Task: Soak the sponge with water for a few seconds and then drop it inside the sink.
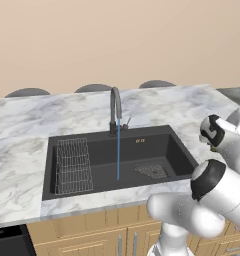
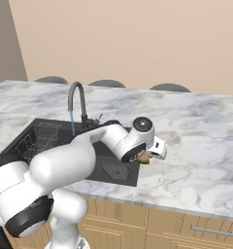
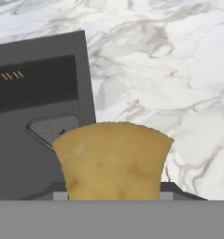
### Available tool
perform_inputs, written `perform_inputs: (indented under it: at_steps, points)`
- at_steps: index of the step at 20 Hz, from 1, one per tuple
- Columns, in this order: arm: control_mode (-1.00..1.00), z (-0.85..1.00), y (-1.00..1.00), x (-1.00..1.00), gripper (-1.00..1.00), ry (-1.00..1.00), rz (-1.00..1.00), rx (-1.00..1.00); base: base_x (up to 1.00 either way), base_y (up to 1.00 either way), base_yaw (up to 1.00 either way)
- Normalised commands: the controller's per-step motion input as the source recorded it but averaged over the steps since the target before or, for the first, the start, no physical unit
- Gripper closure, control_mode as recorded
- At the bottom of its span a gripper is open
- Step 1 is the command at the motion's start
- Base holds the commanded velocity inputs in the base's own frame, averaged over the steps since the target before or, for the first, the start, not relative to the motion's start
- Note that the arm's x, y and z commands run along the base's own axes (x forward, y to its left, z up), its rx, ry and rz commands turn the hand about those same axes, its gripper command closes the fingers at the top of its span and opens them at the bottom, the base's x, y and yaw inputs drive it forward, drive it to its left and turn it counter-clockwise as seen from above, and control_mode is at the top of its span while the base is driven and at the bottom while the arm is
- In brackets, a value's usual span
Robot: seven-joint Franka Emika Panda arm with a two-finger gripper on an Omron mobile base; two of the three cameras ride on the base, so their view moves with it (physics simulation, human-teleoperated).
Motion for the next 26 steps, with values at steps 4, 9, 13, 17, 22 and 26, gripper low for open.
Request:
perform_inputs:
  at_steps: [4, 9, 13, 17, 22, 26]
  points:
    - [-1.0, 0.0, 0.54, 0.0, 1.0, 0.0, 0.1, 0.0, 0.0, 0.0, 0.0]
    - [-1.0, 0.04, 0.58, 0.0, 1.0, 0.0, 0.08, 0.0, 0.0, 0.0, 0.0]
    - [-1.0, 0.0, 0.58, 0.0, 1.0, 0.0, 0.07, 0.0, 0.0, 0.0, 0.0]
    - [-1.0, 0.0, 0.47, 0.0, 1.0, 0.0, 0.07, 0.0, 0.0, 0.0, 0.0]
    - [-1.0, 0.0, 0.24, 0.02, 1.0, 0.0, 0.08, 0.0, 0.0, 0.0, 0.0]
    - [-1.0, 0.0, 0.17, 0.11, 1.0, 0.0, 0.11, 0.0, 0.0, 0.0, 0.0]
